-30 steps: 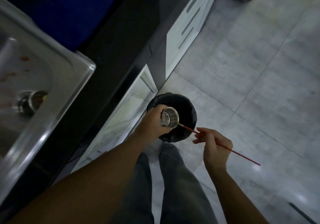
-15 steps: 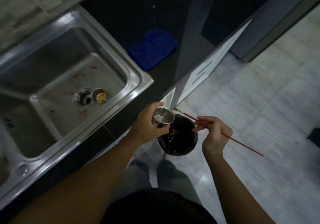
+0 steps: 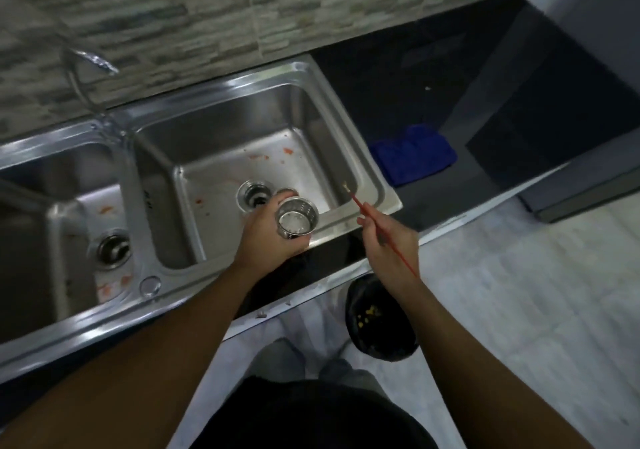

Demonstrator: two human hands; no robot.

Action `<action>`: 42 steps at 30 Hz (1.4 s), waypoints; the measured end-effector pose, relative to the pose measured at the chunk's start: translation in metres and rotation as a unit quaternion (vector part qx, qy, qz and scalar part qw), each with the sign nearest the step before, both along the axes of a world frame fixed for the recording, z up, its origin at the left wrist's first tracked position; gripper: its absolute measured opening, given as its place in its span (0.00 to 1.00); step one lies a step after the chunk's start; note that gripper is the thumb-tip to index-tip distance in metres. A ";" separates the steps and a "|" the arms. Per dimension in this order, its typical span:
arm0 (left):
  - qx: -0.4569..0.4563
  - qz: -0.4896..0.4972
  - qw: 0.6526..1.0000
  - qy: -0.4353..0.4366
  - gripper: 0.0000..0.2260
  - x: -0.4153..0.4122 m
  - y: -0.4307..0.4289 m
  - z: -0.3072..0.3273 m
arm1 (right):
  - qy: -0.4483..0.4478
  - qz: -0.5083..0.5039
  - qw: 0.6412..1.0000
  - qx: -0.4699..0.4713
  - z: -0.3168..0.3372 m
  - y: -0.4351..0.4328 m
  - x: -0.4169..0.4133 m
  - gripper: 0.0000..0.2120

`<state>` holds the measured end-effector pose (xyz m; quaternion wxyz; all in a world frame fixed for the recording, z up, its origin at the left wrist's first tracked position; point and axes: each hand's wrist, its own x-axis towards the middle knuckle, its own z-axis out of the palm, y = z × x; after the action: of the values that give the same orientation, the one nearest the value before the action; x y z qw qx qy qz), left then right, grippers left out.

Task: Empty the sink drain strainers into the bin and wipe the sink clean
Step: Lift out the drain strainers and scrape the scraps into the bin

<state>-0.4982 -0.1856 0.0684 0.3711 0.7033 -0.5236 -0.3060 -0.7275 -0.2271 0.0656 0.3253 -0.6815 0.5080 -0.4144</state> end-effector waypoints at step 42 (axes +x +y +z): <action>0.216 -0.010 0.966 -0.141 0.50 0.113 -0.100 -0.170 | 0.282 0.027 0.958 0.036 -0.062 -0.062 0.119 0.10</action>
<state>-0.3852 -0.2859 -0.1013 0.1297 0.7977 -0.4985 -0.3136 -0.6083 -0.2888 0.0040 0.2039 -0.7720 0.5751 -0.1779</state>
